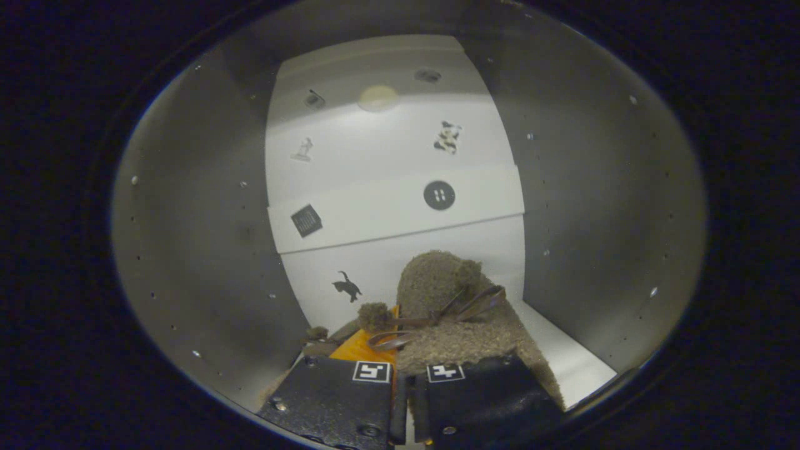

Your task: Open the shoe cabinet door, grab the shoes and put them into the shoe cabinet, then close the shoe cabinet door.

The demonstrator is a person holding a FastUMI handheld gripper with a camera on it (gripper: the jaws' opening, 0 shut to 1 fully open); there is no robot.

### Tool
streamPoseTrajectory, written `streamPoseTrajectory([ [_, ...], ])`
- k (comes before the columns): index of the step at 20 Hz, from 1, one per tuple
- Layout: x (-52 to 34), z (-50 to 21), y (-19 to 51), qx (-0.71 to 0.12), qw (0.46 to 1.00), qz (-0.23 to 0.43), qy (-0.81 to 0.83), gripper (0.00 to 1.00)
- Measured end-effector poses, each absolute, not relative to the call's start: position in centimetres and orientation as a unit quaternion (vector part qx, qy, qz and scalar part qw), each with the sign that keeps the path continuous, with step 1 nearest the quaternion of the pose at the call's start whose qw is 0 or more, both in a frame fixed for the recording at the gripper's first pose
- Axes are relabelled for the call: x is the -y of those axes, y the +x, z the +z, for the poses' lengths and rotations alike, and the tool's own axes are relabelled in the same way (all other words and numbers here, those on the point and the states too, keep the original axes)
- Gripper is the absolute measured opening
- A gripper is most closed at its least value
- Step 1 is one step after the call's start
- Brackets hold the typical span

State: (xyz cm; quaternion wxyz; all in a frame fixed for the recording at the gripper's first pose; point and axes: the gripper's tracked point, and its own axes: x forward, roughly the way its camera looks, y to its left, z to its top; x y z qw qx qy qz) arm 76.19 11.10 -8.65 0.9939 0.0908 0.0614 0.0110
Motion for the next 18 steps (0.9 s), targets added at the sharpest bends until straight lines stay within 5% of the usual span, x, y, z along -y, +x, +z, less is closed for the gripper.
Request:
streamPoseTrajectory([
  [11, -10.2, -13.6, 78.5, -0.209, 0.969, -0.040, 0.129, 0.09],
  [16, -10.1, -13.9, 78.4, -0.245, 0.962, -0.053, 0.104, 0.16],
  [18, -10.6, -13.9, 77.7, -0.246, 0.962, -0.043, 0.114, 0.27],
])
